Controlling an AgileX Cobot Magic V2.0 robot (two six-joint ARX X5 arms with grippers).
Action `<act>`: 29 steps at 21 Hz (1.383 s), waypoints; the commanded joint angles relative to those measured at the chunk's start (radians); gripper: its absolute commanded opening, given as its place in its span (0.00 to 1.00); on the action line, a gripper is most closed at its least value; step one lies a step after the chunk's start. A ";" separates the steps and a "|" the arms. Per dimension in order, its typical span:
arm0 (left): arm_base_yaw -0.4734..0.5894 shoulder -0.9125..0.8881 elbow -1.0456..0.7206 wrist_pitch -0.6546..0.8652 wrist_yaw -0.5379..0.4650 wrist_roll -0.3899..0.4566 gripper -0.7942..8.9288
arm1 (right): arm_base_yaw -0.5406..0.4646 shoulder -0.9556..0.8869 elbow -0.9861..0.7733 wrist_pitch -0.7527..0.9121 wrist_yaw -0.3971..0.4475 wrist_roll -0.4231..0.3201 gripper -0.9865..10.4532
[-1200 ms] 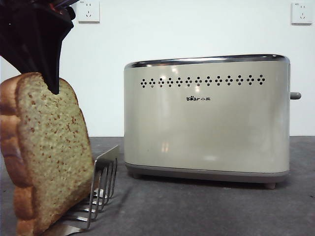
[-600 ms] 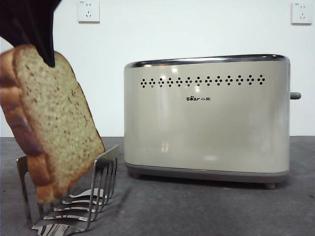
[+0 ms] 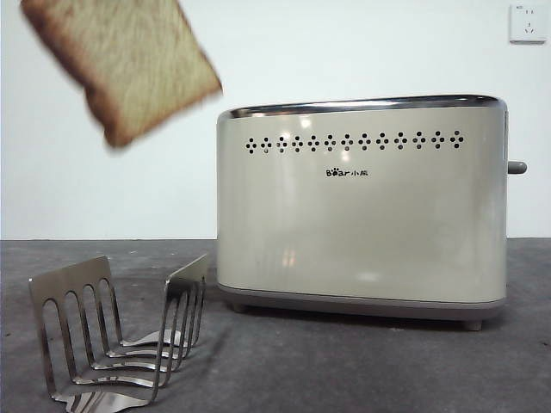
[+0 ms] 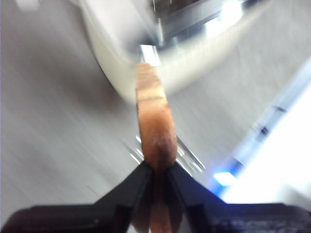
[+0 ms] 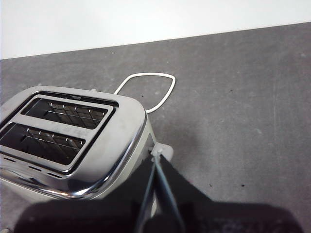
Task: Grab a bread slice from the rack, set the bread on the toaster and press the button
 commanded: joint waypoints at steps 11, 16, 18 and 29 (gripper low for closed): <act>-0.041 0.056 0.216 0.153 0.278 1.006 0.07 | 0.000 0.007 0.004 0.006 -0.003 -0.008 0.08; -0.066 0.143 0.216 0.238 0.281 1.022 0.07 | 0.000 0.007 0.004 0.003 -0.003 -0.008 0.08; -0.066 0.170 0.216 0.263 0.285 1.022 0.07 | 0.000 0.007 0.004 0.003 -0.003 -0.008 0.08; -0.085 0.292 0.216 0.280 0.284 1.067 0.07 | 0.000 0.007 0.004 -0.010 -0.003 -0.008 0.08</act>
